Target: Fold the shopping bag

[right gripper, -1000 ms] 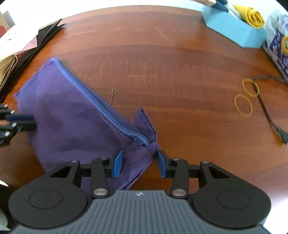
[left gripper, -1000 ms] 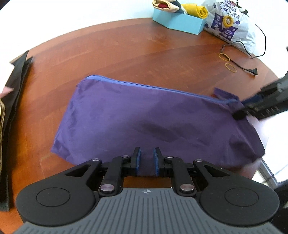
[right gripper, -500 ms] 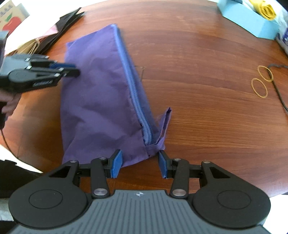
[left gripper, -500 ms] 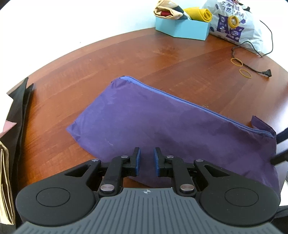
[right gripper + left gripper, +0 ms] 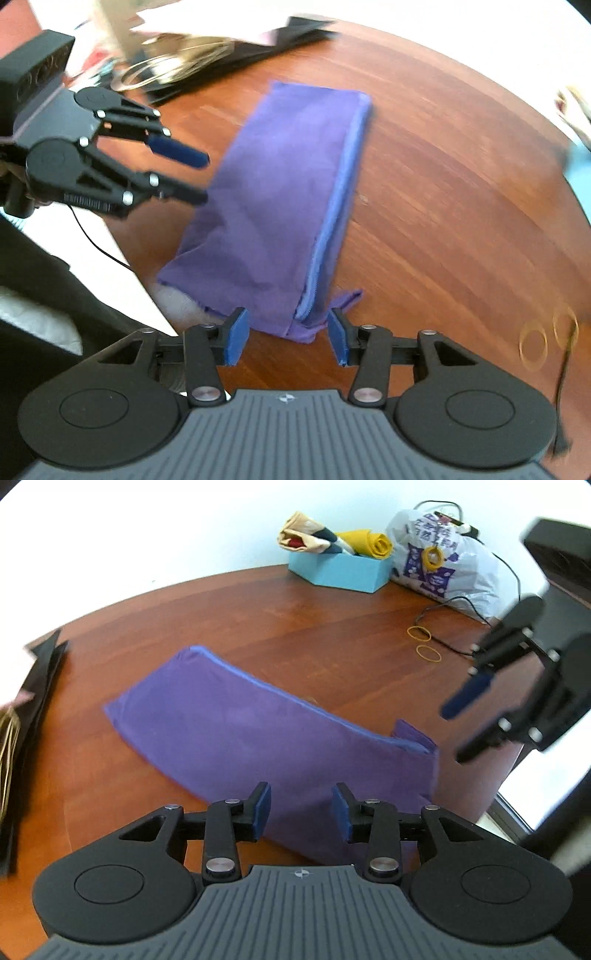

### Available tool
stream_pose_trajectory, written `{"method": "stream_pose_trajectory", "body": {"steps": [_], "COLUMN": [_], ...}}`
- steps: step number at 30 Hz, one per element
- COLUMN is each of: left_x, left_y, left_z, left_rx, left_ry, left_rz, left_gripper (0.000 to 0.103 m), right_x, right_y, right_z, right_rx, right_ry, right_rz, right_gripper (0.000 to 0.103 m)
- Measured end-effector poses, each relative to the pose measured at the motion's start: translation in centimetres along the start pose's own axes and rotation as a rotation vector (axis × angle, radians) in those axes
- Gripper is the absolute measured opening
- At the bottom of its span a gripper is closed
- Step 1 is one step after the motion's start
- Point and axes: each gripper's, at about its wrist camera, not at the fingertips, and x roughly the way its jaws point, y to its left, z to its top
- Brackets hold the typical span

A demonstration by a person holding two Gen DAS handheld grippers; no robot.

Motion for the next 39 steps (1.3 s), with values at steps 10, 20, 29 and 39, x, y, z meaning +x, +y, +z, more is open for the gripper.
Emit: {"method": "stream_pose_trajectory", "body": {"steps": [10, 20, 29, 39], "left_x": [-1.5, -0.8, 0.5, 1.0], "left_y": [-4.4, -7.1, -7.6, -5.8], "left_z": [-3.4, -4.7, -3.9, -1.9], "left_rx": [-0.24, -0.337, -0.395, -0.479], "left_ry": [0.01, 0.036, -0.024, -0.11], "left_rz": [0.125, 0.203, 0.289, 0.342], "left_gripper": [0.041, 0.041, 0.042, 0.041], "right_x": [2.8, 5.7, 6.1, 6.6], "right_y": [0.1, -0.3, -0.7, 0.0], "right_z": [1.2, 1.2, 1.3, 1.9], "right_rx": [-0.253, -0.307, -0.294, -0.234], "right_ry": [0.009, 0.072, 0.11, 0.112], "right_rz": [0.131, 0.18, 0.183, 0.147], "right_gripper": [0.025, 0.025, 0.025, 0.026]}}
